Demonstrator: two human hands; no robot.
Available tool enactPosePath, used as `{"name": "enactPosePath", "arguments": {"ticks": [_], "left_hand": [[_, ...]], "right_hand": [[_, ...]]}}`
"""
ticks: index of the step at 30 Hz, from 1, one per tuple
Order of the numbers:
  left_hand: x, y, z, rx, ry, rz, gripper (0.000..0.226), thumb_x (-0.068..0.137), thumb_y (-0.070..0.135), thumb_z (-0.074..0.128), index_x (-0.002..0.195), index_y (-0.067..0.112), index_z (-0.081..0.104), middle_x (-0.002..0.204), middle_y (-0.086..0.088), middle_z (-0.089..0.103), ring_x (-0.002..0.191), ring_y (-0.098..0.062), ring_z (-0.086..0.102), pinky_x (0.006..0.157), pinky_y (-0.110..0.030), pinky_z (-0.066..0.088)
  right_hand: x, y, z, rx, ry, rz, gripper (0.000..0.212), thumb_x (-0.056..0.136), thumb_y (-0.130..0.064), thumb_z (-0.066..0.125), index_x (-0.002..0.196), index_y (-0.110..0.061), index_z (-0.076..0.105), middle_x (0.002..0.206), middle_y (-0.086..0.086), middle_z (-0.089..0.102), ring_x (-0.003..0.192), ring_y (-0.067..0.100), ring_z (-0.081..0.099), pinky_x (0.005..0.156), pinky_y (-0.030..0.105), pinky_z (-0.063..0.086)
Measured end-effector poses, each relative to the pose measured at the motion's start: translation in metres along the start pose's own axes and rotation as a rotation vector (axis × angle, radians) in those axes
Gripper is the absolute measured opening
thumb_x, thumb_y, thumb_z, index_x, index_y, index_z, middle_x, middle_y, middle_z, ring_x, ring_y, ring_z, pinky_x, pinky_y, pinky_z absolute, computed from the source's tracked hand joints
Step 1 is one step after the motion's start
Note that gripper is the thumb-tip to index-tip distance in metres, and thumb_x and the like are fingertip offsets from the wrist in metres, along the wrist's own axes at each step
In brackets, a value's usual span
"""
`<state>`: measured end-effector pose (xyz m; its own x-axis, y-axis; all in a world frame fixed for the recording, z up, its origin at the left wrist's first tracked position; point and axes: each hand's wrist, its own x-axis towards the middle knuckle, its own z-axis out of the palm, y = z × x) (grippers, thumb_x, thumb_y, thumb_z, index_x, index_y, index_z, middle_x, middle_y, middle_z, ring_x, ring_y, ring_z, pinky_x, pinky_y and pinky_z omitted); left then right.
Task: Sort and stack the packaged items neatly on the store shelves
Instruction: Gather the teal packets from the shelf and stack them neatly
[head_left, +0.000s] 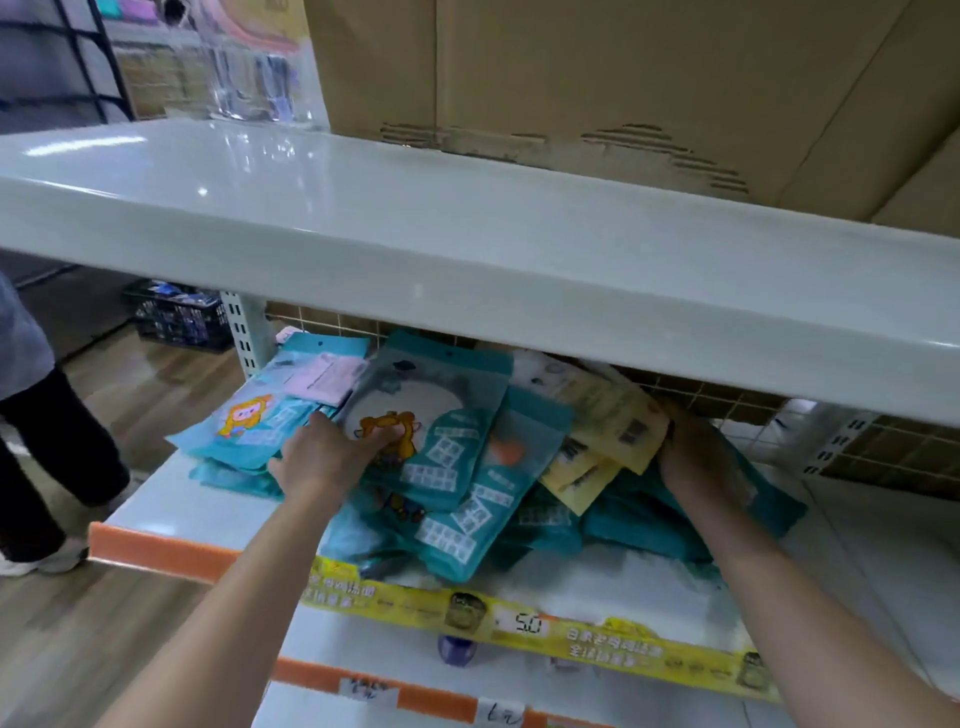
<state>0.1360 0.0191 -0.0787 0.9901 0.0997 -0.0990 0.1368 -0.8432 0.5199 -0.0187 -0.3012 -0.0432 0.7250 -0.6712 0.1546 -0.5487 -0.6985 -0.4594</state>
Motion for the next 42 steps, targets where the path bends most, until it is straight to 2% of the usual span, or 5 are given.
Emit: {"name": "enactPosePath", "arguments": {"ticks": [8, 19, 24, 33, 42], "left_hand": [[0.021, 0.003, -0.013, -0.395, -0.182, 0.053, 0.051, 0.078, 0.050, 0.071, 0.087, 0.001, 0.062, 0.091, -0.017, 0.064, 0.085, -0.033, 0.059, 0.076, -0.038, 0.048], [0.008, 0.009, -0.013, -0.651, -0.332, -0.018, 0.024, 0.089, 0.027, 0.065, 0.089, 0.004, 0.058, 0.089, -0.015, 0.062, 0.065, -0.023, 0.056, 0.045, -0.026, 0.049], [0.003, 0.016, -0.016, -0.750, -0.320, -0.013, 0.023, 0.089, 0.025, 0.064, 0.098, 0.004, 0.057, 0.086, -0.014, 0.063, 0.068, -0.026, 0.058, 0.062, -0.037, 0.051], [-0.020, 0.030, -0.026, -1.022, -0.339, 0.084, 0.016, 0.097, 0.022, 0.051, 0.110, 0.014, 0.053, 0.094, -0.007, 0.064, 0.080, -0.025, 0.060, 0.068, -0.037, 0.049], [-0.082, 0.051, -0.001, -1.246, -0.436, 0.077, 0.014, 0.092, 0.011, 0.057, 0.104, 0.019, 0.059, 0.087, -0.001, 0.065, 0.068, -0.015, 0.064, 0.057, -0.028, 0.051]], "right_hand": [[-0.019, 0.014, -0.009, -0.140, 0.444, 0.008, 0.018, 0.098, -0.019, 0.044, 0.103, -0.013, 0.060, 0.095, 0.016, 0.067, 0.088, 0.036, 0.063, 0.063, 0.029, 0.033], [-0.017, 0.000, 0.007, -0.281, -0.187, -0.071, 0.059, 0.094, -0.003, 0.040, 0.148, -0.027, 0.031, 0.138, 0.013, 0.048, 0.116, 0.029, 0.053, 0.088, 0.029, 0.043], [-0.020, 0.017, -0.006, -0.278, -0.327, -0.071, 0.071, 0.090, 0.001, 0.045, 0.151, -0.027, 0.021, 0.147, 0.008, 0.039, 0.123, 0.025, 0.048, 0.093, 0.025, 0.039], [-0.030, 0.046, -0.022, -0.031, 0.299, 0.092, 0.034, 0.087, 0.007, 0.041, 0.114, -0.002, 0.060, 0.098, 0.026, 0.065, 0.089, 0.040, 0.061, 0.064, 0.033, 0.043], [-0.094, 0.082, -0.047, 0.352, 0.339, 0.397, 0.012, 0.087, -0.001, 0.045, 0.092, -0.005, 0.056, 0.084, 0.018, 0.054, 0.082, 0.031, 0.053, 0.067, 0.033, 0.033]]}}
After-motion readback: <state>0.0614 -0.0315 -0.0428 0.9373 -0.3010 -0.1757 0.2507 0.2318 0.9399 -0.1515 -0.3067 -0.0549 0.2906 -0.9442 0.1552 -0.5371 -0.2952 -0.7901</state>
